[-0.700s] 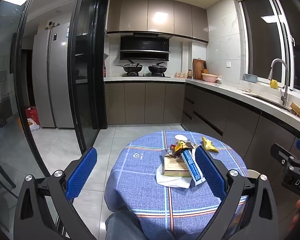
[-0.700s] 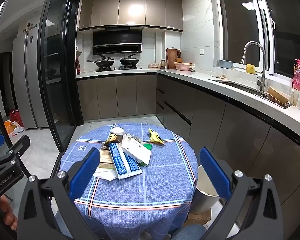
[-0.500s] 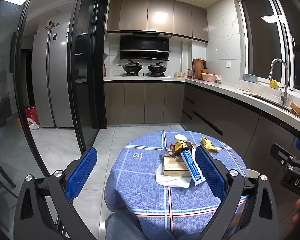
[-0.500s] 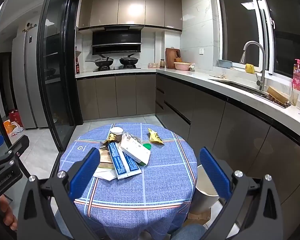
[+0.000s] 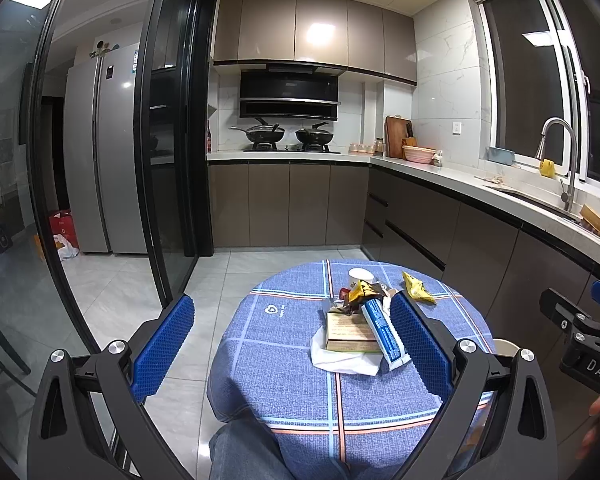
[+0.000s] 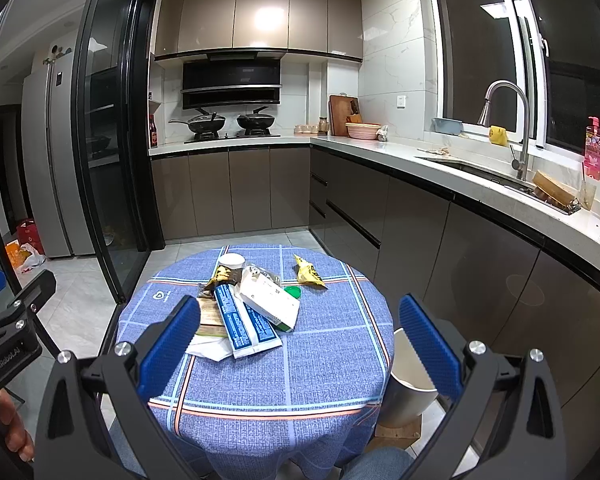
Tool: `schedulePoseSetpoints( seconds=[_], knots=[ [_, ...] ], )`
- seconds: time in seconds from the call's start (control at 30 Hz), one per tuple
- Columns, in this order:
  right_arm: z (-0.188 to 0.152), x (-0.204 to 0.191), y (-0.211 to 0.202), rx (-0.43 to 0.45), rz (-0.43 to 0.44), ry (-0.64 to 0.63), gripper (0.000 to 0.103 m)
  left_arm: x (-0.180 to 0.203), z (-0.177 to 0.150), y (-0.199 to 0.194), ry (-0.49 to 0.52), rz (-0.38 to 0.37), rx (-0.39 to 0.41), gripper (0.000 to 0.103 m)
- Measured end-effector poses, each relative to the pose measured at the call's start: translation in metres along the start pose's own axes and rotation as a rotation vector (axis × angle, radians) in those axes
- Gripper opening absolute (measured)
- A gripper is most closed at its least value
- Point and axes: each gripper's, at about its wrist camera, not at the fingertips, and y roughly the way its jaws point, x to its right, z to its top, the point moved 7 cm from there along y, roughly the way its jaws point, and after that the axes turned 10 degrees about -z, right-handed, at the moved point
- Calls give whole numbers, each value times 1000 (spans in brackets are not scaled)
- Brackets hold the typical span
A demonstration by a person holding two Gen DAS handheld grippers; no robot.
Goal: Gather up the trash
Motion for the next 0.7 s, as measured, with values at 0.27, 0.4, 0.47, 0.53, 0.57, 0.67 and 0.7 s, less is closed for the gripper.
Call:
schedulePoseSetpoints(
  seconds=[0.27, 0.4, 0.47, 0.53, 0.57, 0.67, 0.7],
  knots=[
    [-3, 1, 3, 1, -2, 0, 100, 1, 0, 1, -2, -2, 0, 95],
    [-2, 0, 3, 0, -2, 1, 100, 1, 0, 1, -3, -2, 0, 95],
    [-3, 1, 4, -1, -2, 0, 100, 1, 1, 1, -2, -2, 0, 95],
    [-2, 0, 3, -1, -2, 1, 100, 1, 1, 1, -3, -2, 1, 95],
    [-2, 0, 3, -1, -2, 1, 100, 0, 3, 0, -3, -3, 2, 95],
    [-3, 1, 4, -1, -2, 0, 100, 0, 3, 0, -4, -5, 1, 95],
    [-2, 0, 3, -1, -2, 1, 100, 0, 3, 1, -3, -4, 2, 95]
  ],
)
